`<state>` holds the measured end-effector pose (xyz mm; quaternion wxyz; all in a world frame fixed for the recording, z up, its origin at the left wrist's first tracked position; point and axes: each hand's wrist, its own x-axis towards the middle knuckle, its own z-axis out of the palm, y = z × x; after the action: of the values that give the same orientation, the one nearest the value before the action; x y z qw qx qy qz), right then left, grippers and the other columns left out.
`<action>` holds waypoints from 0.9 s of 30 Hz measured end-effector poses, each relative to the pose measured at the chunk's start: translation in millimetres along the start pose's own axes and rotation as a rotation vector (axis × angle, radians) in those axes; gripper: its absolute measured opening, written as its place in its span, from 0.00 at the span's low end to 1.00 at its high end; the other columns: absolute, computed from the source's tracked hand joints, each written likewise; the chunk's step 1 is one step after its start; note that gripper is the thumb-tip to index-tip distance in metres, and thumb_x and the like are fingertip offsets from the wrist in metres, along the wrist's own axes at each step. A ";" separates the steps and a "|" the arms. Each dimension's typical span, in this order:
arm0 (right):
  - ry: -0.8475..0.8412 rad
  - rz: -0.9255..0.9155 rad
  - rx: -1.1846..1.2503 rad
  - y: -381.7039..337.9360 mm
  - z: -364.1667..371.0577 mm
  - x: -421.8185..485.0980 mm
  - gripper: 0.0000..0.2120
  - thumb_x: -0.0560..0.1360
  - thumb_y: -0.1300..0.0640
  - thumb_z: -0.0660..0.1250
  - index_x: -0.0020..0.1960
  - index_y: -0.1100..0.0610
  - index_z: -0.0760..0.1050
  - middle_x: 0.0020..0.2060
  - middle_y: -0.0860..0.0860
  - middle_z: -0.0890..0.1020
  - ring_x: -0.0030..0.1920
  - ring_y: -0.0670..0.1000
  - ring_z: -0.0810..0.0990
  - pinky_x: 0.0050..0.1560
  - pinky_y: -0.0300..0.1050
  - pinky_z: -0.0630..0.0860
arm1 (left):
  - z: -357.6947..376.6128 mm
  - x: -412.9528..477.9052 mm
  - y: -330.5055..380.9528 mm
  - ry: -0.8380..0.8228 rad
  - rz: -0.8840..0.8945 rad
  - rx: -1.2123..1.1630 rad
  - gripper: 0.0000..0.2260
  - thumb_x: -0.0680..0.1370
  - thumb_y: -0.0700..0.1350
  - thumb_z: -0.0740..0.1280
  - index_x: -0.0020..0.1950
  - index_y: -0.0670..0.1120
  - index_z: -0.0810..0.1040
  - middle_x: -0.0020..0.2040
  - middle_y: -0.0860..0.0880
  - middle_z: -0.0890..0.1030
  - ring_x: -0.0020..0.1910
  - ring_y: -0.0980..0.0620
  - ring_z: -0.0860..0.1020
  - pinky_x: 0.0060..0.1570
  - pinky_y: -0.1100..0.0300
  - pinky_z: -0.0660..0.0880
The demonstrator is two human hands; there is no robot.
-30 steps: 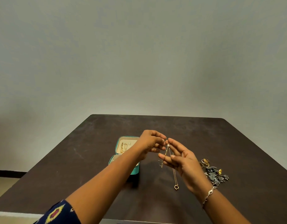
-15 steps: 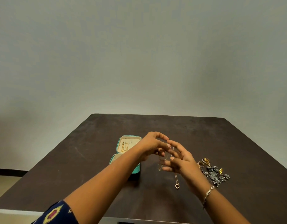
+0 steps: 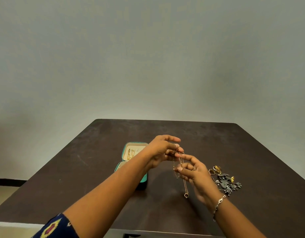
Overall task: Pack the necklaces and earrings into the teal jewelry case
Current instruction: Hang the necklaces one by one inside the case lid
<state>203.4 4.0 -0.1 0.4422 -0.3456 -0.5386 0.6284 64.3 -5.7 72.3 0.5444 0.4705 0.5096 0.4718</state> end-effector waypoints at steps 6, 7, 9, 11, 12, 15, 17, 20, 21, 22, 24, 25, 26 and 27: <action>0.095 0.119 0.183 4.6 -12.2 4.4 0.15 0.69 0.71 0.66 0.53 0.59 0.73 0.33 0.53 0.81 0.34 0.49 0.80 0.33 0.39 0.77 | -7.8 -1.1 -1.0 0.147 0.018 -0.227 0.05 0.78 0.36 0.60 0.50 0.40 0.75 0.36 0.45 0.76 0.31 0.52 0.72 0.36 0.59 0.77; 0.106 0.128 0.212 3.7 -13.3 5.1 0.15 0.69 0.71 0.66 0.53 0.60 0.73 0.32 0.53 0.81 0.34 0.49 0.81 0.32 0.39 0.78 | -8.4 -1.7 -3.4 0.168 0.011 -0.259 0.05 0.77 0.36 0.61 0.49 0.40 0.75 0.35 0.45 0.76 0.30 0.53 0.72 0.35 0.60 0.77; 0.123 0.152 0.275 0.9 -14.3 5.8 0.13 0.70 0.72 0.65 0.52 0.60 0.73 0.32 0.54 0.82 0.32 0.49 0.81 0.31 0.38 0.79 | -9.7 -1.6 -9.5 0.222 -0.009 -0.320 0.05 0.77 0.35 0.61 0.47 0.40 0.76 0.34 0.45 0.75 0.30 0.53 0.72 0.33 0.61 0.77; 0.134 0.185 0.334 -3.5 -16.0 6.0 0.12 0.71 0.72 0.63 0.50 0.60 0.74 0.32 0.55 0.82 0.31 0.50 0.81 0.30 0.38 0.79 | -10.5 -0.9 -15.7 0.262 -0.040 -0.373 0.06 0.76 0.33 0.61 0.46 0.39 0.77 0.32 0.46 0.76 0.27 0.55 0.72 0.33 0.61 0.78; 0.135 0.201 0.358 -6.4 -17.1 6.3 0.11 0.71 0.72 0.62 0.50 0.60 0.74 0.32 0.55 0.81 0.32 0.50 0.81 0.30 0.39 0.79 | -10.8 -0.8 -18.3 0.275 -0.057 -0.399 0.07 0.76 0.32 0.61 0.45 0.39 0.77 0.30 0.47 0.76 0.25 0.55 0.73 0.32 0.61 0.78; 0.099 0.229 0.425 -16.4 -21.0 7.5 0.11 0.72 0.72 0.61 0.50 0.59 0.74 0.32 0.55 0.82 0.32 0.51 0.81 0.32 0.40 0.80 | -12.3 -1.8 -24.2 0.301 -0.096 -0.489 0.08 0.76 0.31 0.60 0.43 0.39 0.77 0.26 0.48 0.77 0.22 0.56 0.74 0.30 0.61 0.78; 0.071 0.222 0.458 -24.5 -22.4 7.8 0.12 0.72 0.72 0.60 0.50 0.60 0.74 0.32 0.55 0.83 0.31 0.50 0.82 0.33 0.40 0.80 | -13.7 -3.5 -27.6 0.310 -0.113 -0.565 0.08 0.76 0.31 0.60 0.42 0.39 0.77 0.25 0.47 0.78 0.21 0.56 0.75 0.28 0.62 0.78; 0.089 0.167 0.502 -38.4 -23.7 8.8 0.12 0.72 0.73 0.60 0.49 0.59 0.73 0.30 0.55 0.82 0.31 0.51 0.83 0.34 0.41 0.81 | -18.7 -5.9 -34.1 0.346 -0.123 -0.662 0.08 0.76 0.30 0.59 0.43 0.38 0.76 0.24 0.47 0.78 0.22 0.55 0.76 0.28 0.61 0.78; 0.103 0.144 0.498 -42.2 -24.1 10.0 0.12 0.72 0.73 0.60 0.49 0.59 0.73 0.30 0.55 0.82 0.31 0.51 0.83 0.34 0.42 0.81 | -20.6 -6.7 -36.3 0.358 -0.121 -0.679 0.08 0.76 0.30 0.59 0.43 0.38 0.76 0.24 0.46 0.78 0.22 0.54 0.76 0.31 0.60 0.79; 0.114 0.123 0.482 -44.9 -24.0 11.5 0.12 0.72 0.73 0.61 0.48 0.60 0.73 0.31 0.55 0.82 0.32 0.51 0.83 0.35 0.42 0.81 | -21.6 -7.3 -38.0 0.364 -0.116 -0.684 0.08 0.76 0.30 0.59 0.43 0.38 0.76 0.25 0.46 0.78 0.23 0.54 0.77 0.33 0.59 0.78; 0.117 0.101 0.408 -45.1 -19.9 14.6 0.11 0.72 0.73 0.61 0.48 0.61 0.74 0.33 0.55 0.82 0.34 0.52 0.83 0.37 0.42 0.82 | -22.3 -9.1 -39.1 0.353 -0.097 -0.630 0.08 0.76 0.30 0.60 0.43 0.39 0.77 0.27 0.47 0.79 0.24 0.54 0.78 0.34 0.59 0.78; 0.107 0.099 0.357 -43.4 -16.9 16.1 0.10 0.72 0.73 0.61 0.49 0.62 0.75 0.34 0.55 0.82 0.36 0.52 0.83 0.38 0.42 0.81 | -20.9 -9.8 -37.7 0.343 -0.082 -0.572 0.08 0.76 0.31 0.60 0.43 0.39 0.77 0.27 0.47 0.79 0.25 0.54 0.79 0.35 0.59 0.77; 0.094 0.099 0.304 -41.0 -12.7 17.2 0.09 0.72 0.73 0.62 0.48 0.63 0.75 0.36 0.56 0.82 0.38 0.52 0.83 0.39 0.42 0.81 | -19.6 -10.7 -35.3 0.330 -0.065 -0.503 0.08 0.76 0.31 0.60 0.43 0.40 0.77 0.28 0.48 0.79 0.26 0.55 0.79 0.36 0.59 0.77; 0.081 0.097 0.255 -38.3 -8.3 18.8 0.09 0.72 0.73 0.62 0.48 0.63 0.76 0.37 0.56 0.82 0.39 0.52 0.82 0.41 0.41 0.80 | -18.5 -11.2 -31.9 0.316 -0.044 -0.429 0.08 0.76 0.32 0.61 0.42 0.41 0.77 0.30 0.48 0.79 0.26 0.55 0.79 0.39 0.59 0.76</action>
<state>211.0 25.6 36.8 0.4729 -0.3373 -0.4190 0.6979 46.5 -19.8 41.1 0.5555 0.2537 0.4866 0.6247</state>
